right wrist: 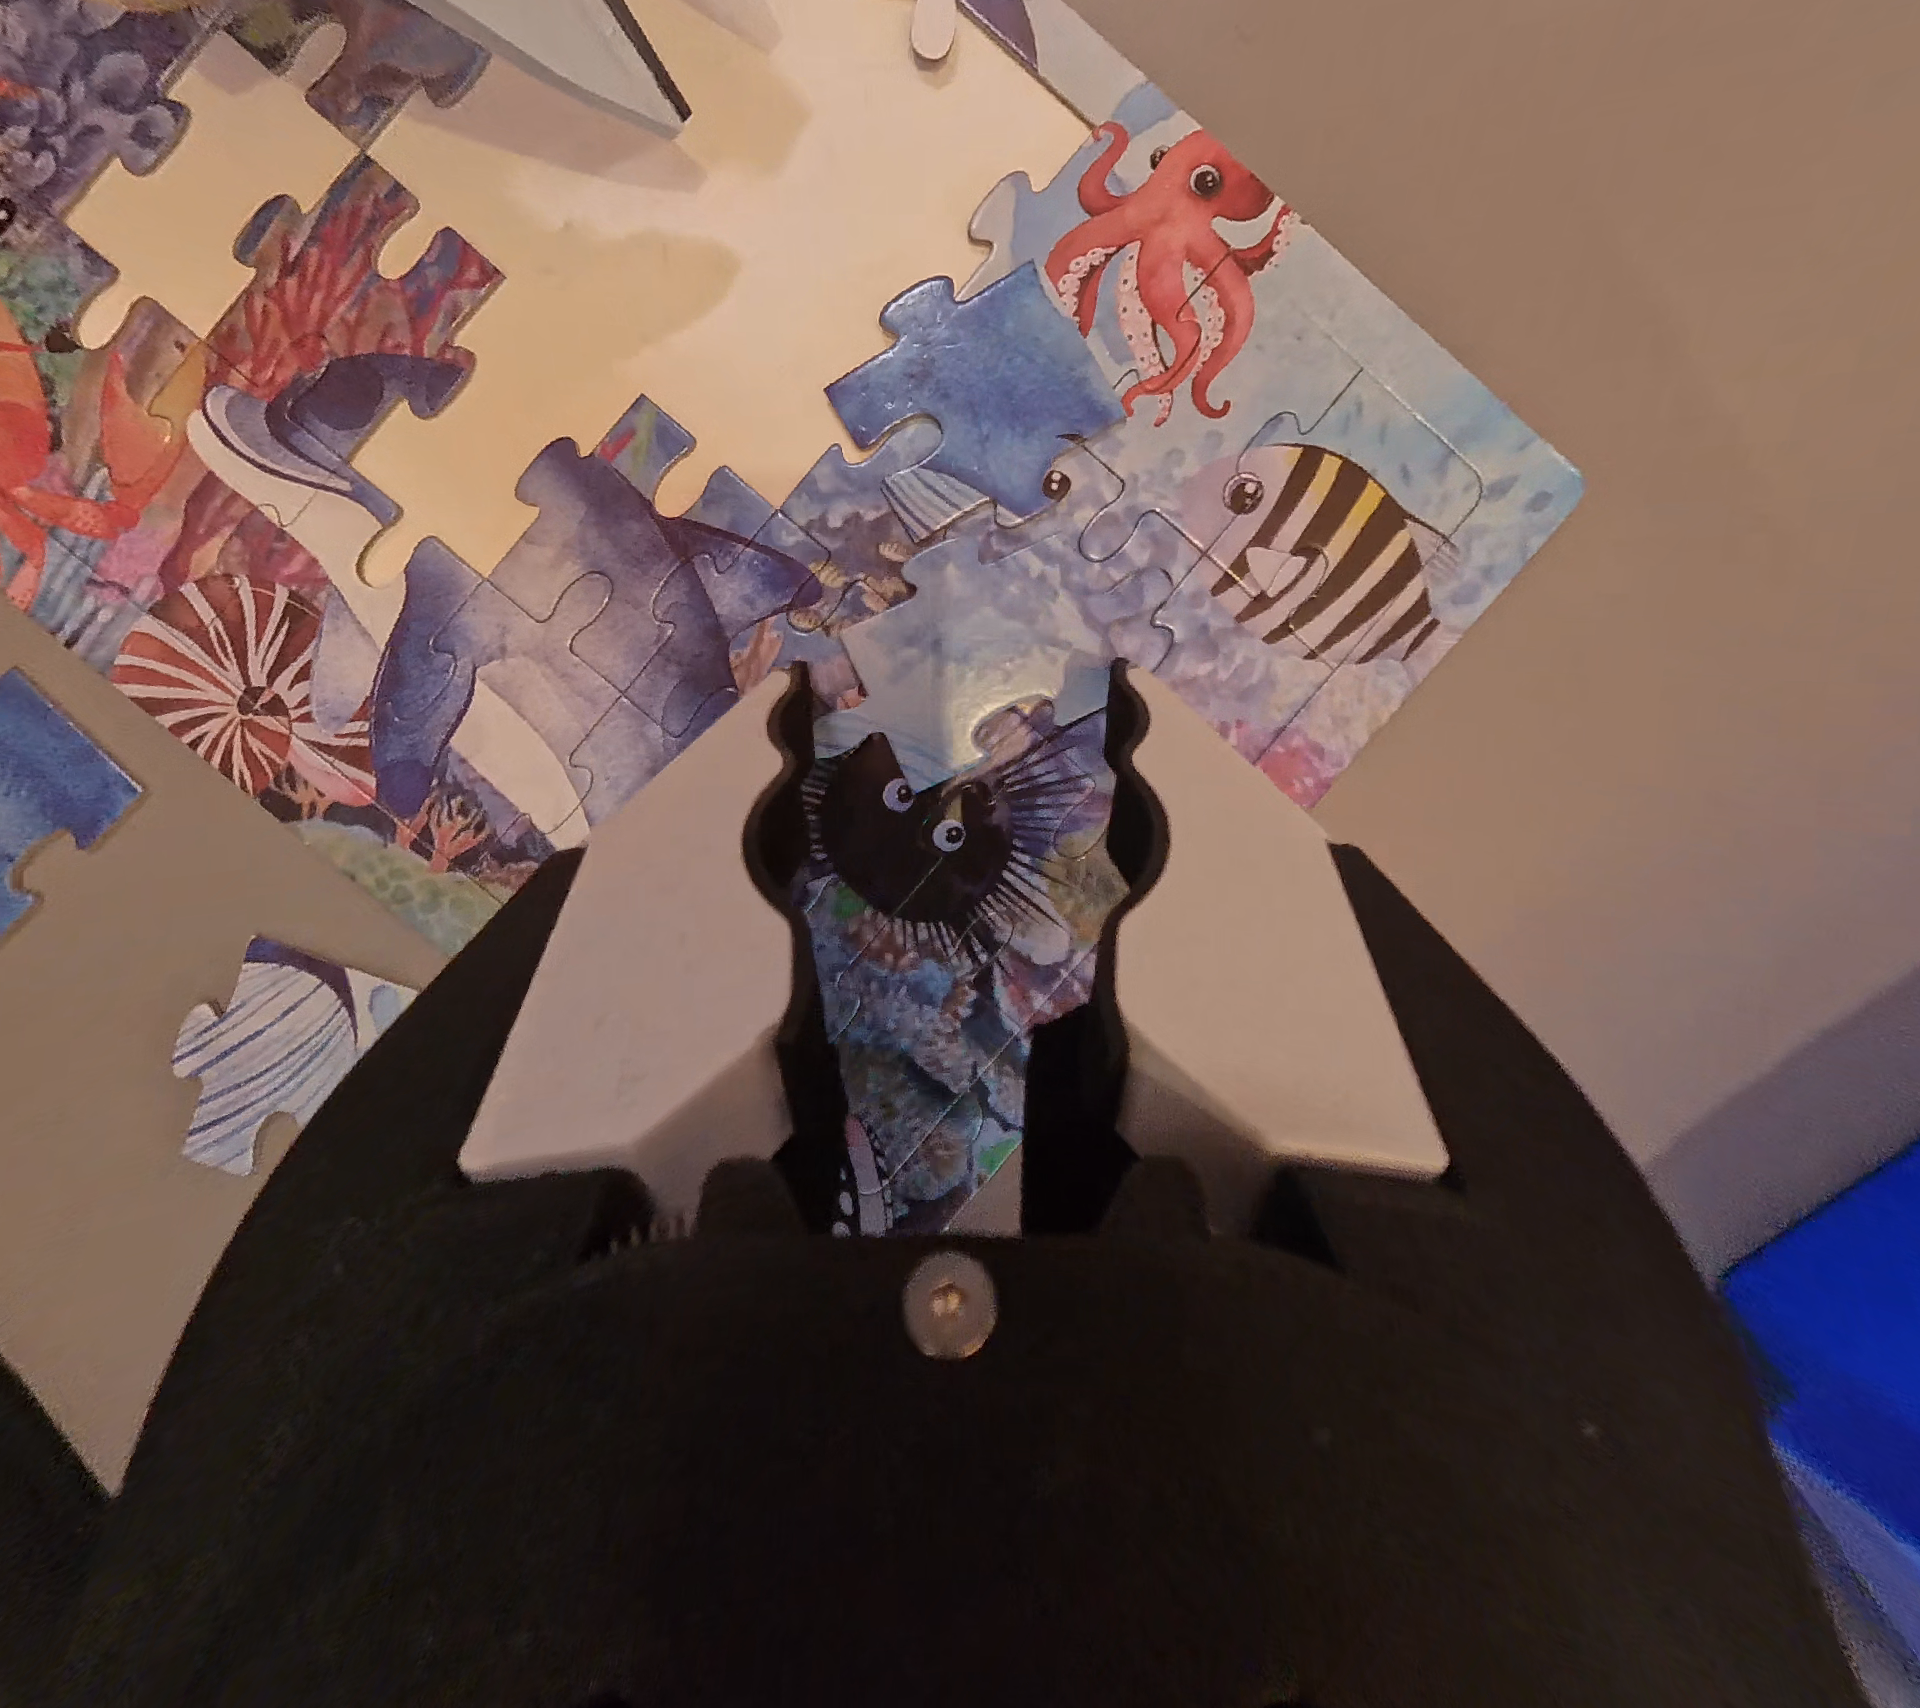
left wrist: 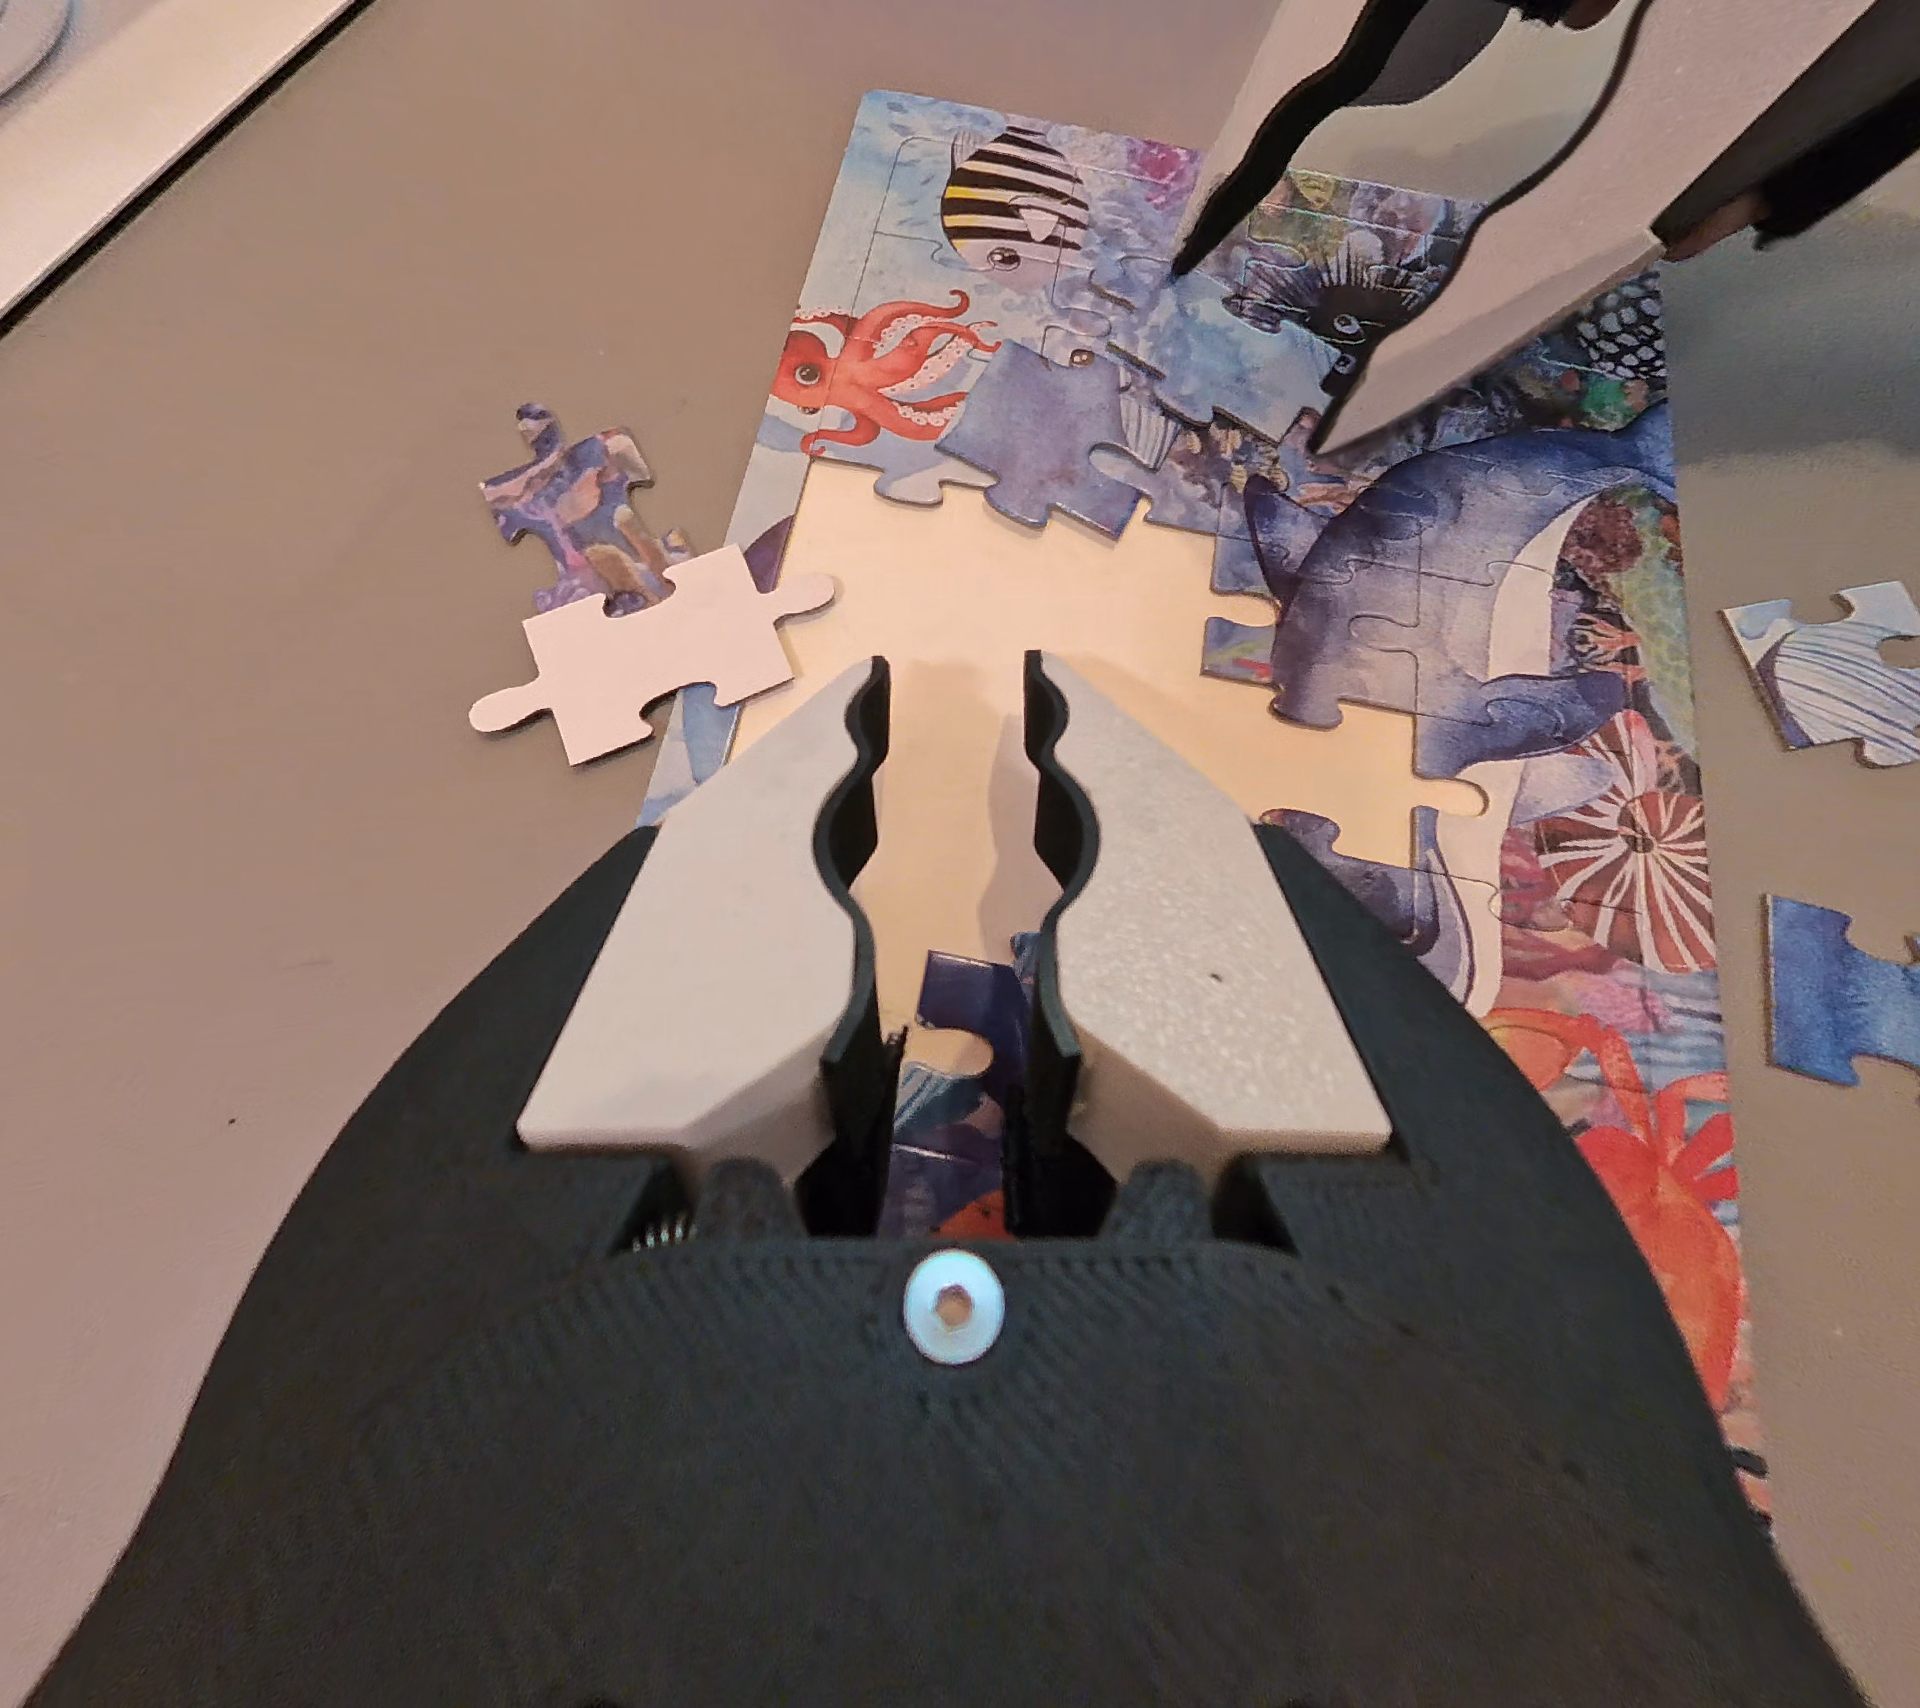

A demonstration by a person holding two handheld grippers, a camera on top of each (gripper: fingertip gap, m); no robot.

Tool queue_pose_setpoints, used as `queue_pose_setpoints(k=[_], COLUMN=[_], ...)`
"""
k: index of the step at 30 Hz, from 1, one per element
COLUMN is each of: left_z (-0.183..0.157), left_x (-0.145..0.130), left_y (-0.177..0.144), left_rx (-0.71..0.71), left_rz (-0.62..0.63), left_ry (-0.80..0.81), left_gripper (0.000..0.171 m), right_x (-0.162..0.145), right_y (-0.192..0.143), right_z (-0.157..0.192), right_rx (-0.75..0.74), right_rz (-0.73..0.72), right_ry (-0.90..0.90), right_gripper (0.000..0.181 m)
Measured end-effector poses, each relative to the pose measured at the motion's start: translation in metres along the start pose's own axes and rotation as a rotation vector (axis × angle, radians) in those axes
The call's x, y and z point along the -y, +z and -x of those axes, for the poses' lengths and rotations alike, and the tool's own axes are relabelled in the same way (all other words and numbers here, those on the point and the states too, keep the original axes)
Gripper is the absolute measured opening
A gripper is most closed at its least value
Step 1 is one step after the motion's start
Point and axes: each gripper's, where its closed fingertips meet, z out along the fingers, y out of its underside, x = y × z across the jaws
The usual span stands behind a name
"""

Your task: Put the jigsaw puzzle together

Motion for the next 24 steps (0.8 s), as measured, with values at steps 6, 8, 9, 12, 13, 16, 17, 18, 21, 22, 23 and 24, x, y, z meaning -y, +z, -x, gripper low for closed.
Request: queue_pose_setpoints(k=[6, 8, 9, 12, 13, 16, 17, 18, 21, 22, 23, 24], left_z=[0.0, -0.001, -0.001, -0.001, -0.001, -0.002, -0.001, -0.001, 0.002, 0.003, 0.004, 0.005], left_x=[-0.001, -0.002, -0.001, -0.001, -0.001, -0.001, -0.001, -0.001, 0.001, 0.001, 0.002, 0.003], left_y=[0.001, 0.002, 0.002, 0.002, 0.002, 0.002, 0.002, 0.001, -0.001, -0.002, -0.003, -0.004], left_rx=[0.0, 0.0, 0.001, 0.0, 0.0, 0.0, 0.001, 0.002, 0.01, 0.015, 0.02, 0.023], left_rz=[0.005, 0.009, 0.009, 0.009, 0.01, 0.008, 0.008, 0.008, -0.002, -0.007, -0.013, -0.016], left_ry=[0.002, 0.005, 0.006, 0.006, 0.006, 0.007, 0.008, 0.008, 0.001, -0.002, -0.004, -0.005], left_gripper=[0.024, 0.023, 0.023, 0.023, 0.023, 0.023, 0.023, 0.023, 0.023, 0.023, 0.023, 0.023], right_x=[0.001, -0.001, -0.002, -0.009, -0.012, -0.015, -0.016, -0.017, -0.018, -0.018, -0.018, -0.019], right_y=[0.002, 0.002, 0.002, -0.003, -0.005, -0.013, -0.016, -0.018, -0.021, -0.021, -0.019, -0.018], right_z=[0.003, 0.007, 0.008, 0.02, 0.026, 0.026, 0.025, 0.022, 0.021, 0.019, 0.019, 0.018], right_rx=[0.018, 0.027, 0.031, 0.072, 0.103, 0.094, 0.089, 0.075, 0.053, 0.037, 0.029, 0.02], right_rz=[0.005, 0.014, 0.015, 0.042, 0.054, 0.057, 0.055, 0.054, 0.046, 0.048, 0.052, 0.056], right_ry=[-0.02, -0.028, -0.027, -0.051, -0.054, -0.037, -0.032, -0.024, -0.029, -0.031, -0.035, -0.043], right_gripper=[0.035, 0.025, 0.025, 0.024, 0.025, 0.041, 0.043, 0.047, 0.057, 0.061, 0.064, 0.065])
